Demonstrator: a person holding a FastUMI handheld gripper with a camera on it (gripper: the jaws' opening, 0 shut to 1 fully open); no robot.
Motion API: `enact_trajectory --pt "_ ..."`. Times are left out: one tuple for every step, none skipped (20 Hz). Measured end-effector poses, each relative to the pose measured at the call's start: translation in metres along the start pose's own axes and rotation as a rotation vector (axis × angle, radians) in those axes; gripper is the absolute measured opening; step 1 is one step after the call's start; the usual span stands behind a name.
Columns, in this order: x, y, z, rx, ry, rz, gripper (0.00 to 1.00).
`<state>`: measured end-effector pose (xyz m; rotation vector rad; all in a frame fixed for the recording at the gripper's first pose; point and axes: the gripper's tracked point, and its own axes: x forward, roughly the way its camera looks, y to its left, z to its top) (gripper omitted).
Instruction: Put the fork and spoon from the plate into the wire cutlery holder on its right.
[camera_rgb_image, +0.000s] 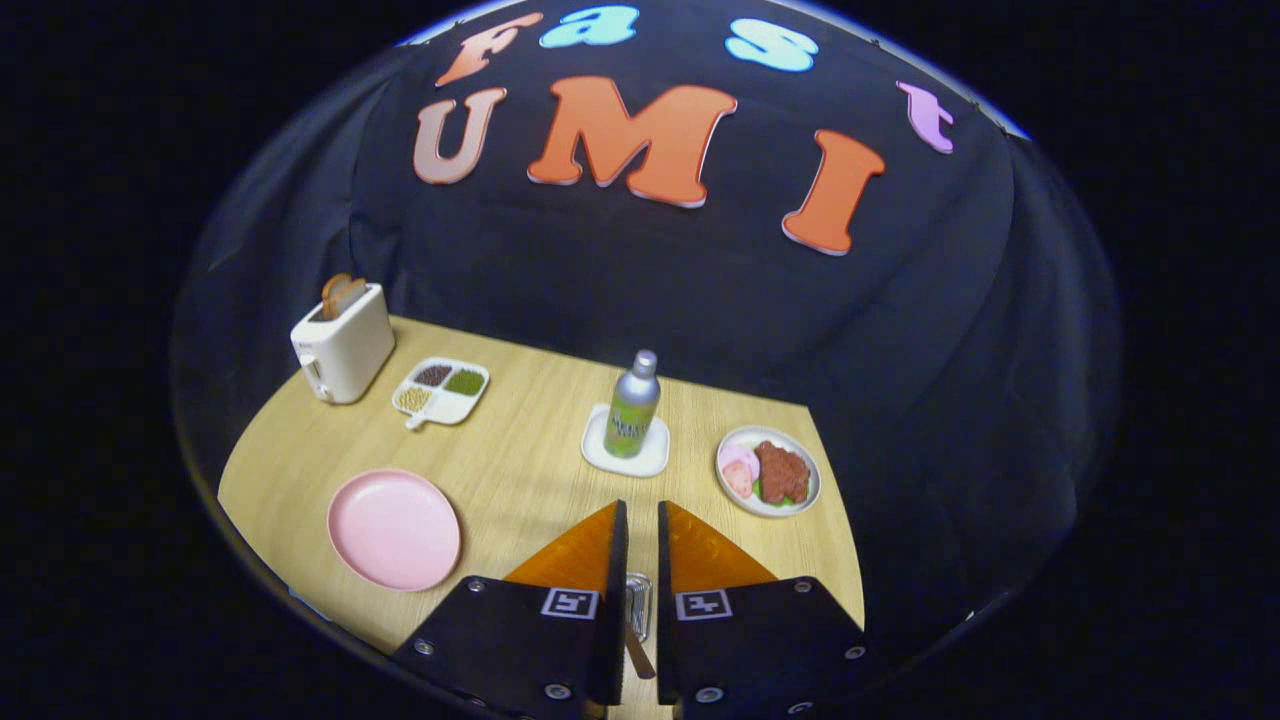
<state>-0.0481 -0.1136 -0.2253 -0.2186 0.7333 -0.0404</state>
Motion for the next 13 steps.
enact_trajectory --pt "-0.007 0.003 0.017 0.004 -0.055 0.008 0.15" --pt "-0.014 0.008 0.036 0.014 -0.117 0.02 0.18" --pt "-0.022 0.016 0.054 0.028 -0.177 0.047 0.2" --pt "-0.033 0.032 0.068 0.041 -0.221 0.113 0.22" --pt "-0.051 0.048 0.081 0.053 -0.258 0.185 0.25" --pt "-0.062 0.061 0.095 0.063 -0.301 0.226 0.34" --pt "-0.072 0.066 0.108 0.064 -0.345 0.245 0.43" --pt "-0.077 0.067 0.117 0.054 -0.384 0.25 0.58" --pt "-0.082 0.067 0.125 0.038 -0.42 0.241 0.64" --pt "-0.087 0.067 0.134 0.025 -0.454 0.225 0.76" --pt "-0.092 0.066 0.142 0.019 -0.486 0.212 0.8" --pt "-0.098 0.067 0.152 0.016 -0.518 0.207 0.84" --pt "-0.102 0.067 0.16 0.024 -0.541 0.2 0.84"
